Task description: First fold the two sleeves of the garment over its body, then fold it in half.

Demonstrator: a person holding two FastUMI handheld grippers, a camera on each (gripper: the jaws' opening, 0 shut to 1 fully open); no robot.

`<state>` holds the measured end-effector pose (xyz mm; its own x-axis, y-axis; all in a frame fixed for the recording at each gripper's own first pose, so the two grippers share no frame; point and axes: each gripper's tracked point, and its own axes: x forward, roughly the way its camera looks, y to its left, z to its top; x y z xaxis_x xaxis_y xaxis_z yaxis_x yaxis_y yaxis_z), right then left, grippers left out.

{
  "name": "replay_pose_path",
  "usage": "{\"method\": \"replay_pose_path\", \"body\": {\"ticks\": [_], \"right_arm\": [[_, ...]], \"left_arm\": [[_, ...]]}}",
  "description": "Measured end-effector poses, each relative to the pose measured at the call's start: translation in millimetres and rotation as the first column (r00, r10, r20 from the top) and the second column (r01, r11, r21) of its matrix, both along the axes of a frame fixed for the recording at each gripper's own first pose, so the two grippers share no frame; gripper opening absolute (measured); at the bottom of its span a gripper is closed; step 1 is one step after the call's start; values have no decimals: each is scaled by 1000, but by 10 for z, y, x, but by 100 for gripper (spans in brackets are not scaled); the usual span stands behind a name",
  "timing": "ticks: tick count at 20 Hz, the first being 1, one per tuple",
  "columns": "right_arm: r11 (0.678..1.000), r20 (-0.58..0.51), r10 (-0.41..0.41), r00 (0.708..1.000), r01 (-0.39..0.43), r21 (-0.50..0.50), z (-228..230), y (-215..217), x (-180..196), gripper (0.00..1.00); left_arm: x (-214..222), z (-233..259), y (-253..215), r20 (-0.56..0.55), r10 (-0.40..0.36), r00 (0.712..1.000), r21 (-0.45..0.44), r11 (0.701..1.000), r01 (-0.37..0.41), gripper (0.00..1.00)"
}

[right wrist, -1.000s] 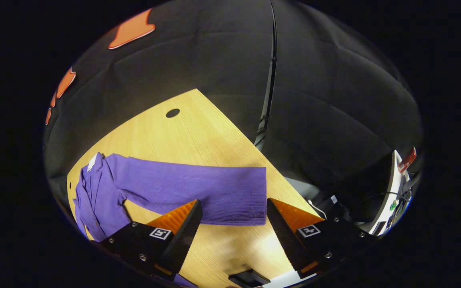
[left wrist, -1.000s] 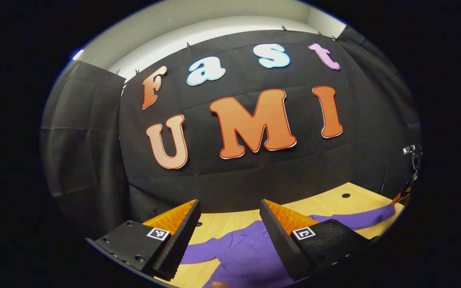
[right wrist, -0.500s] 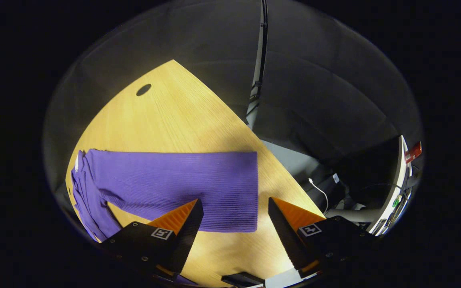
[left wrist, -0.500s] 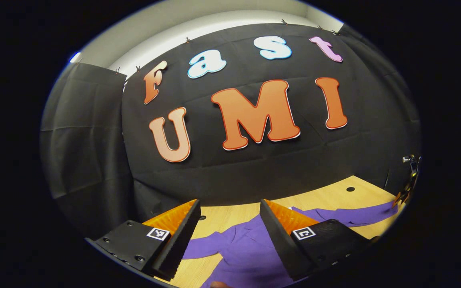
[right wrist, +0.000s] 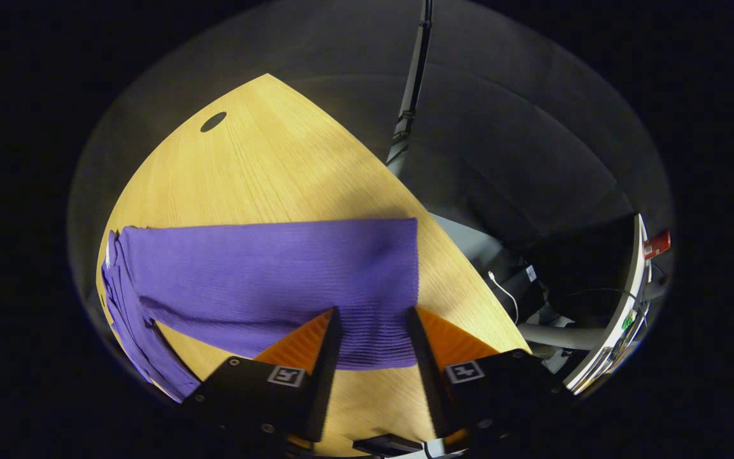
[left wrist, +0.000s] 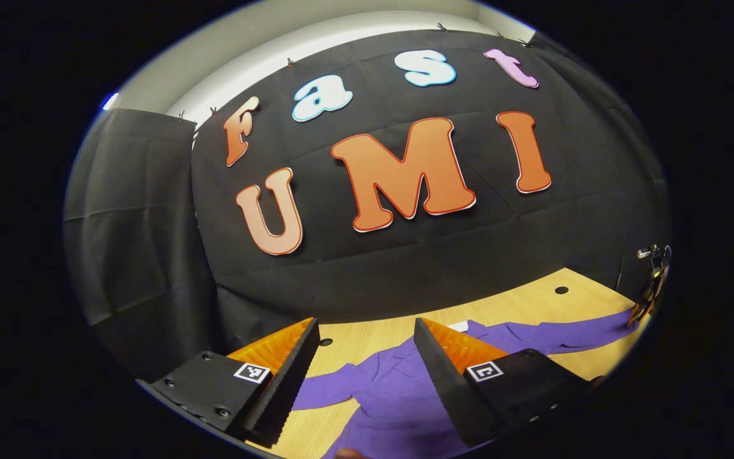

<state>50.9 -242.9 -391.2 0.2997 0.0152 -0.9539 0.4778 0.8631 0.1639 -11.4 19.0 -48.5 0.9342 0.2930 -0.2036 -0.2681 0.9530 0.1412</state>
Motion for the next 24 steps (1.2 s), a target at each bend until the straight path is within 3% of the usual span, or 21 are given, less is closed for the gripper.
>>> {"method": "replay_pose_path", "body": {"ticks": [1, 3, 4, 5, 8, 14, 20, 24], "right_arm": [[1000, 10, 5, 1000, -5, -5, -20, -5, 1, 60], [1000, 34, -7, 999, 7, -3, -18, 23, 41, 25], [1000, 44, -6, 999, 6, -7, -4, 30, 54, 25], [1000, 53, 4, 999, -4, -11, 3, 33, 67, 8], [997, 90, -25, 996, 18, 77, 186, 266, 129, 4], [996, 211, -26, 977, 8, 87, 962, 712, 158, 3], [995, 330, 84, 940, -95, 18, 1776, 1320, 229, 3], [982, 397, 180, 900, -190, -15, 2229, 1892, 416, 3]], "left_arm": [[3, 13, -13, -1, -1, 1000, 6, 1000, 1, 96], [-15, -13, -48, -11, -4, 1000, 15, 1000, 4, 96], [-53, -24, -61, -18, -3, 1000, 19, 1000, 3, 97], [-73, -47, -76, -24, -8, 1000, 15, 1000, 8, 96], [-125, -82, -78, -18, -34, 999, -7, 999, 34, 97], [-76, -132, 329, 35, -89, 995, -53, 994, 91, 98], [23, -239, 826, 73, -97, 993, -105, 989, 104, 100], [-35, -408, 1260, 61, -50, 997, -129, 990, 57, 98]]}}
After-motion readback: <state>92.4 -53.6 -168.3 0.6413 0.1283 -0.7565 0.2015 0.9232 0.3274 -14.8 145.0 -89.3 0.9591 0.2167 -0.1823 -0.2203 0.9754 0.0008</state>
